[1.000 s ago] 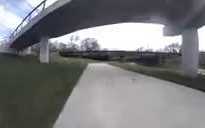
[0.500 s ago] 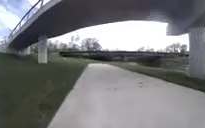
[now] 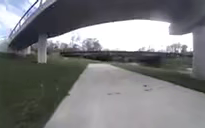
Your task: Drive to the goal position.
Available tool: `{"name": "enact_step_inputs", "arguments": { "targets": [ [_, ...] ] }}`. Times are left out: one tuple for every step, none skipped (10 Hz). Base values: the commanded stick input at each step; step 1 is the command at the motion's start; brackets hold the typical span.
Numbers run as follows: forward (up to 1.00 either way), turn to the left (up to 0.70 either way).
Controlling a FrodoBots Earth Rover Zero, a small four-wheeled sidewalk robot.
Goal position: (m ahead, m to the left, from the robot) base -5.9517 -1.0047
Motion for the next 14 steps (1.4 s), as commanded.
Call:
{"name": "enact_step_inputs", "arguments": {
  "targets": [
    [0.34, -0.45],
    [1.00, -0.40],
    [1.00, -0.40],
    [1.00, -0.40],
    [1.00, -0.40],
    [1.00, -0.40],
    [1.00, -0.40],
    [1.00, -0.40],
    [1.00, -0.40],
    [1.00, -0.40],
    [1.00, -0.40],
    [1.00, -0.40],
    [1.00, -0.40],
    [1.00, -0.40]
  ]
}}
